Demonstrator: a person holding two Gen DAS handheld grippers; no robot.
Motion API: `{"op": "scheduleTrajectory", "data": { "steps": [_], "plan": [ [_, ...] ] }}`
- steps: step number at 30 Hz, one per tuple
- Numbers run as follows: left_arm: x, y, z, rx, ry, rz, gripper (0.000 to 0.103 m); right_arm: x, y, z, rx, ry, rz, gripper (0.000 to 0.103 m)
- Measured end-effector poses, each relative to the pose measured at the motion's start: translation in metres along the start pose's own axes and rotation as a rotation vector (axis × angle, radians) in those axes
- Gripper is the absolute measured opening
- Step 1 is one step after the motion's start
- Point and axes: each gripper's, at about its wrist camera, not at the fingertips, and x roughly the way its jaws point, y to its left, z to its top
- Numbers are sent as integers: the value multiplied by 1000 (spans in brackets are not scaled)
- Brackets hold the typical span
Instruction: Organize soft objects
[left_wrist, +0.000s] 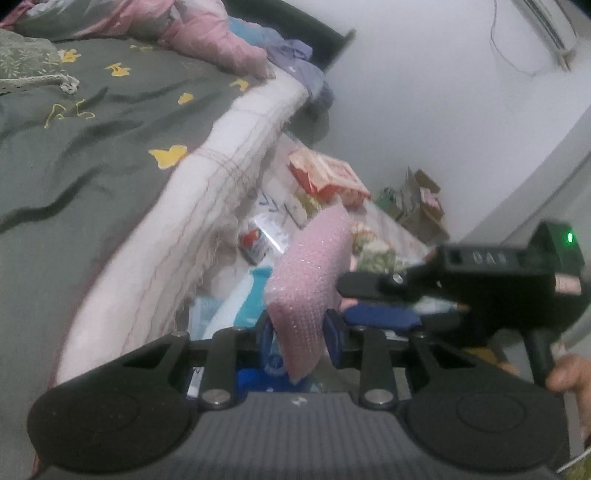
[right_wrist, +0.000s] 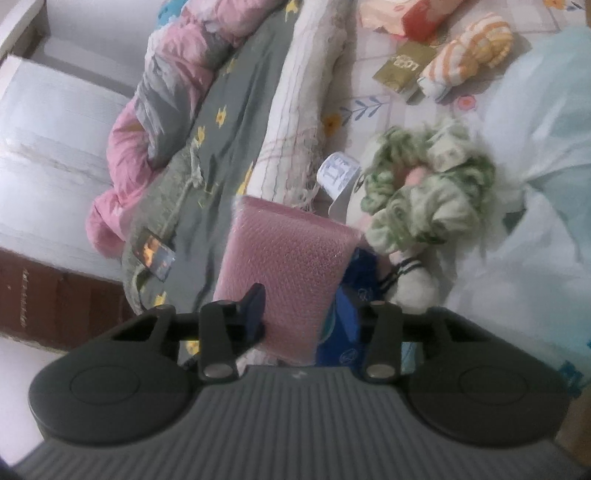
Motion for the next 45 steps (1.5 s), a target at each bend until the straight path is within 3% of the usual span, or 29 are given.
{"op": "scheduleTrajectory", "data": {
  "steps": [6,11,14,16,23,29,36,45],
  "plan": [
    [1,-4,-5,94,38,48,34,14,10,-2,-56,13,-27,38],
    [-1,-6,-5,203,68,88,38,30,11,-1,-76,37,-67,30],
    [0,-1,-6,203,91,96,39,37,8,0,-67,52,-60,28],
    [3,4,-6,204,139,88,46,39,10,0,-75,53,-63,28],
    [1,26,-6,167,175,120,64,45,15,1,-90,68,-67,29],
    [-9,43,0,152,205,110,69,44,26,2,-116,67,-51,30],
    [-28,39,9,211,128,132,73,51,44,3,-147,85,-47,31],
    [-20,35,26,233,87,133,75,71,49,2,-149,115,-81,34]
  ]
}}
